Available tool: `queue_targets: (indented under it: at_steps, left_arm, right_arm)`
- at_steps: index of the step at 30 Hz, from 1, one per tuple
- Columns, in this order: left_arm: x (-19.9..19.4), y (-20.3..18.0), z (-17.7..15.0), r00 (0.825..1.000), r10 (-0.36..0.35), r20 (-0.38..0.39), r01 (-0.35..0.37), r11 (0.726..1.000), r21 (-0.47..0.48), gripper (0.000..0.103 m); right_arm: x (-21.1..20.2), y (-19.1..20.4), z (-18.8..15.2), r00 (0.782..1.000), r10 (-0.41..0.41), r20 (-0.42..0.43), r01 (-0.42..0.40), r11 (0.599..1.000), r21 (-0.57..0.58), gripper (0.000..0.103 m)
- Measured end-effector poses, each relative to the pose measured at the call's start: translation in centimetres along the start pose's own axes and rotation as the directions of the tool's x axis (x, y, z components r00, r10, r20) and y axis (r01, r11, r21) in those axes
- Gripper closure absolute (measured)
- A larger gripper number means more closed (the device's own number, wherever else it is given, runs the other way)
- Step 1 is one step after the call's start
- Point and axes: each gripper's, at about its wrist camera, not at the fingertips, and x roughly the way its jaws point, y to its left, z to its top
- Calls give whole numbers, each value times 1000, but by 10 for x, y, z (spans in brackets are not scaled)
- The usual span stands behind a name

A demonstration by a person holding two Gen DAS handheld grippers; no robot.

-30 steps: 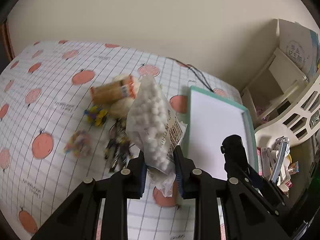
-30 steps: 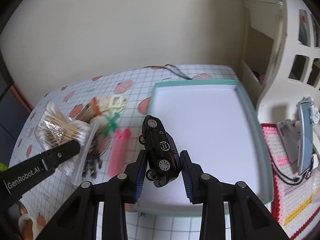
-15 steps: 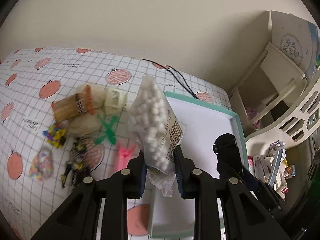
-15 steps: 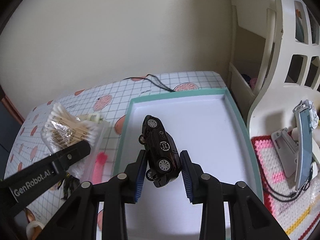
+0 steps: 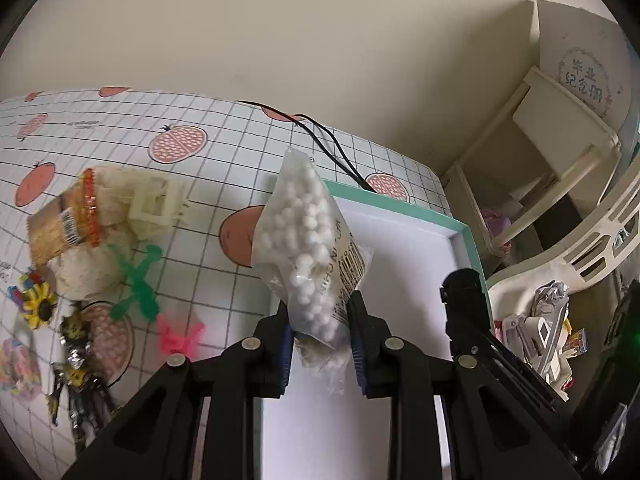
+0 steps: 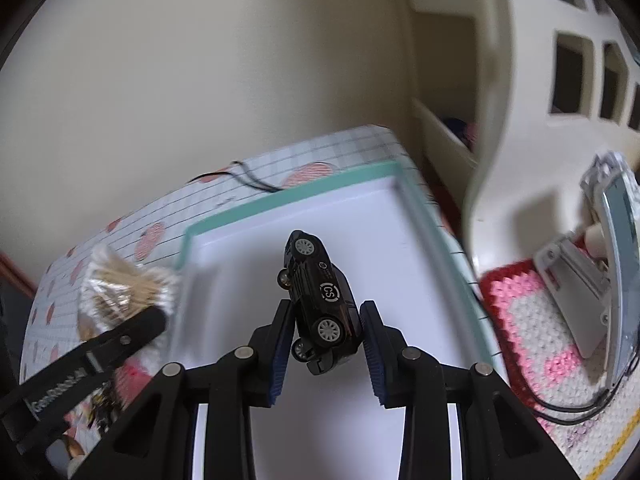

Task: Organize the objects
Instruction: 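Carry the toy car in the right tool over the tray while the left tool carries the swab bag, then open the right tool to drop the car in the tray while the left tool releases the swab bag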

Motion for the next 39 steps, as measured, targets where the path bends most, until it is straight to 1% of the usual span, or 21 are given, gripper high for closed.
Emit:
queue_targets:
  at_steps: [4,7,10,17,19,22,27,28,30,31,32,36,37,39]
  left_arm:
    - [11,-4,3,1000,-2,0,2,1000,14,77]
    - [20,-5,5,1000,-11,-10,11,1000,8,77]
    - [27,-7,6,1000,-14,-21,14,1000,9,77]
    - [39,-8,6,999,-10,-41,11,1000,27,76]
    - [39,-7,6,999,0,-38,1,1000,31,76]
    - [37,-5,7,1000,1,-28,0,1000,27,76]
    - [32,-7,7,1000,-2,-21,3,999,45,76]
    - [31,-8,7,1000,-3,-22,4,999,49,75]
    - [28,-10,7,1000,-8,-23,9,999,53,70]
    - [26,-10,7,1000,-10,-20,11,998,55,65]
    - [24,-11,7,1000,-10,-14,10,998,58,63]
    - [15,-18,7,1000,-6,4,5,996,87,59]
    - [13,-20,7,1000,-5,10,4,995,96,55]
    - [8,-23,8,999,14,29,-17,993,114,53]
  right_arm:
    - [8,-16,8,1000,-18,-3,18,999,43,67]
    - [15,-18,12,1000,-28,-7,28,999,41,67]
    - [20,-15,12,999,-33,-17,33,999,33,67]
    - [34,3,12,999,-48,-25,48,998,-33,67]
    - [35,8,11,999,-48,-26,46,998,-50,67]
    - [33,10,11,999,-46,-23,44,997,-59,67]
    - [25,16,12,999,-42,-9,42,997,-70,67]
    - [23,17,13,999,-42,-5,42,996,-73,67]
    - [19,20,14,999,-37,3,37,996,-75,67]
    - [17,22,14,999,-34,7,35,996,-78,67]
    - [15,24,14,999,-33,10,33,996,-83,67]
    - [9,33,16,1000,-26,8,27,994,-104,66]
    - [8,35,16,1000,-27,8,28,994,-108,66]
    - [5,36,17,999,-31,10,32,993,-110,66]
